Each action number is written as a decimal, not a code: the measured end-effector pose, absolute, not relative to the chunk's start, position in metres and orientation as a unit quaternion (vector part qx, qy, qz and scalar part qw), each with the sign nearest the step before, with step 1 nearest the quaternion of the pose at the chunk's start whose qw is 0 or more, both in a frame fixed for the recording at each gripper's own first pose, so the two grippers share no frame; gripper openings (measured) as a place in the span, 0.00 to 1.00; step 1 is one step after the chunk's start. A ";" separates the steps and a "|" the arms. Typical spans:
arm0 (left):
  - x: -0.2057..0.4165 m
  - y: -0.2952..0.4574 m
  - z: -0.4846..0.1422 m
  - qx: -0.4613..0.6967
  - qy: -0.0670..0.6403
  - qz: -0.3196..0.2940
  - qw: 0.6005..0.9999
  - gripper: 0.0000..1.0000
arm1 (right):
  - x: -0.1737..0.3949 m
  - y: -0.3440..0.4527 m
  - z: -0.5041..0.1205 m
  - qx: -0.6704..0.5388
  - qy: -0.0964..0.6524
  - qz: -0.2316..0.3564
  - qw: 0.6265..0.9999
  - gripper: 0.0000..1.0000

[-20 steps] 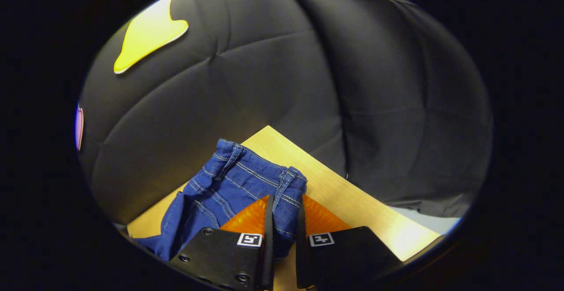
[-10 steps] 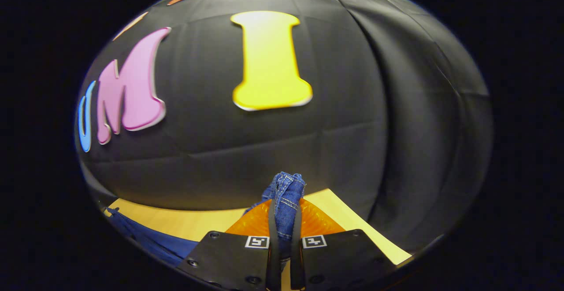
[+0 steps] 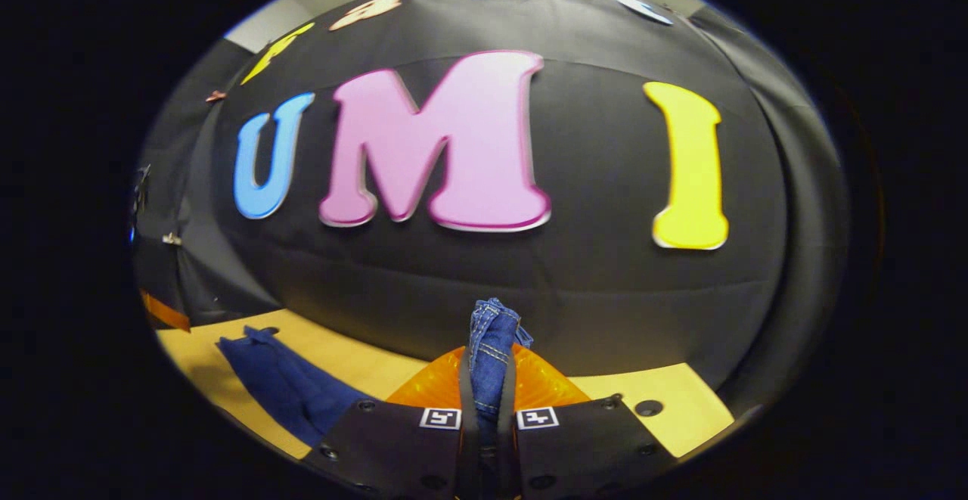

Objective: Grasp the waist and the cuffs of the jeans and fold them to make the two legs overlap; first hold the waist and fold one-third of the jeans toward the cuffs, then hold the cuffs and fold the remaining one-third in the same direction to finish folding.

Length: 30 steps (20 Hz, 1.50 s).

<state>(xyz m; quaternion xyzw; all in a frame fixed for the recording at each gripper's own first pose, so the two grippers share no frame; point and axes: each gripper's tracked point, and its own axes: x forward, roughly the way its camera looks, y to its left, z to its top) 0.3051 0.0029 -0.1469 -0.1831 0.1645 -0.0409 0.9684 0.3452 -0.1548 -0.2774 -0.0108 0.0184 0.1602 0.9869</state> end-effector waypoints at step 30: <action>0.416 0.221 -0.308 -0.118 0.282 0.111 0.946 0.54 | 0.310 -0.210 -0.344 -0.026 0.188 0.193 0.963 0.97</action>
